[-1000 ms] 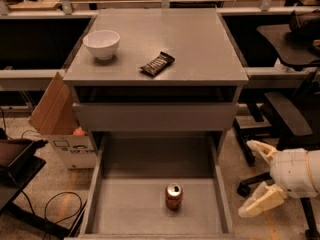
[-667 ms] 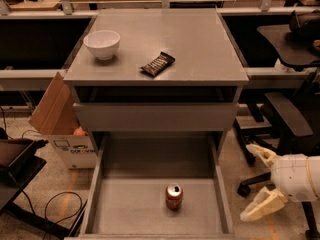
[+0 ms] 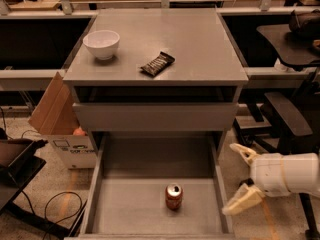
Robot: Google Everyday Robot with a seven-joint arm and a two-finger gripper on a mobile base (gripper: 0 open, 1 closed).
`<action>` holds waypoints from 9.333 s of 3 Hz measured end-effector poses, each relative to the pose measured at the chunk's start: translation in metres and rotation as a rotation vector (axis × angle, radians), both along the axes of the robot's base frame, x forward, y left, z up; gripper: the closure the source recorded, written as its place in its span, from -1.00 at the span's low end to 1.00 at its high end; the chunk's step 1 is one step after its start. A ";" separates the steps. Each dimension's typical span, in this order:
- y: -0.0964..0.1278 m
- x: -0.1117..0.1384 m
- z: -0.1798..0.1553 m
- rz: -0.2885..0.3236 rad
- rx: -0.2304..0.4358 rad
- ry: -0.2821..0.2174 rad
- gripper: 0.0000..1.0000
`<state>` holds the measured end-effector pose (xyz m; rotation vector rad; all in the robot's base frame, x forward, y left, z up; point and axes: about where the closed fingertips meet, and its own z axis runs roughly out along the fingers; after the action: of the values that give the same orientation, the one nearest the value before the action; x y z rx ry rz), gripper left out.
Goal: Pick coke can from middle drawer and place on counter
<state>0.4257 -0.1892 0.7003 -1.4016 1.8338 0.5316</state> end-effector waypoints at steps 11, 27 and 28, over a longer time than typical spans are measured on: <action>0.181 0.032 -0.117 0.198 0.461 0.222 1.00; 0.140 0.551 0.222 -0.992 0.389 -0.275 0.72; 0.142 0.551 0.220 -0.990 0.387 -0.273 0.26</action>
Offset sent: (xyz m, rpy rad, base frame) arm 0.0760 0.1380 -0.1948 0.1607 -0.1011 0.1913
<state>0.9772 -0.0470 0.9206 -0.2024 1.8043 0.1406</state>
